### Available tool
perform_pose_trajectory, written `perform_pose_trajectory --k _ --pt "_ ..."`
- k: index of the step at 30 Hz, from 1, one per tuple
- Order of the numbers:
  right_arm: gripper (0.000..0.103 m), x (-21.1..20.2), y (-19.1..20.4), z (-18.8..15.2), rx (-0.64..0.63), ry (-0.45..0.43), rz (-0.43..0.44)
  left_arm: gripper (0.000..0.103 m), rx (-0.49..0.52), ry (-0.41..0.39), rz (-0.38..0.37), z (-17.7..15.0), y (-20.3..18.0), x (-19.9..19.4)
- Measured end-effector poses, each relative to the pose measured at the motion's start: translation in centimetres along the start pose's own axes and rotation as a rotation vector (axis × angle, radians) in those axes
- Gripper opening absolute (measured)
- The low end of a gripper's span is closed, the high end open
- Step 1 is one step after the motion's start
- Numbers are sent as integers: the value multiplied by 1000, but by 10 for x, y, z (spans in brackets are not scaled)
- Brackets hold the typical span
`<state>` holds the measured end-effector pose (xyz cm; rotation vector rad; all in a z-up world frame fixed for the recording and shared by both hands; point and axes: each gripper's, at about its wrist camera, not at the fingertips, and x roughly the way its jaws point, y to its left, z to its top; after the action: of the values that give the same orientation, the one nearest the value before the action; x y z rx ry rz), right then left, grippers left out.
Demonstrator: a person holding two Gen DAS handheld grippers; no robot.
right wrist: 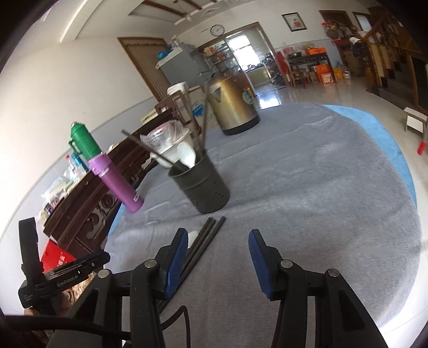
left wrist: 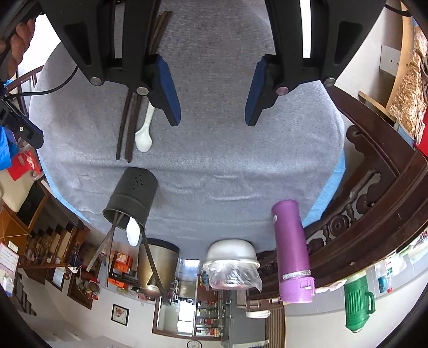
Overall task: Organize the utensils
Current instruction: 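Withdraw both open tools back over the remaining spoon and chopsticks, then lower the left tool toward the white spoon while the right tool approaches the chopsticks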
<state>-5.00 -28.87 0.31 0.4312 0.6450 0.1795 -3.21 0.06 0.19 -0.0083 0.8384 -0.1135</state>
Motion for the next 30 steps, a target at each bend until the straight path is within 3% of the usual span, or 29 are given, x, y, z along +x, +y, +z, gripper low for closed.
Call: perform_pose_trajectory --k 8,17,22,30 --pt "51 11 36 -1 -46 40 -6 55 -32 -52 -13 -6 25 -14" --pt "51 27 52 -4 -46 103 -8 56 -71 -47 -41 -14 40 -14" --pt "51 33 42 -7 5 130 -13 56 -10 -23 -80 -12 24 -7" --pt "51 41 12 -11 116 155 -24 56 105 116 -205 2 -20 36"
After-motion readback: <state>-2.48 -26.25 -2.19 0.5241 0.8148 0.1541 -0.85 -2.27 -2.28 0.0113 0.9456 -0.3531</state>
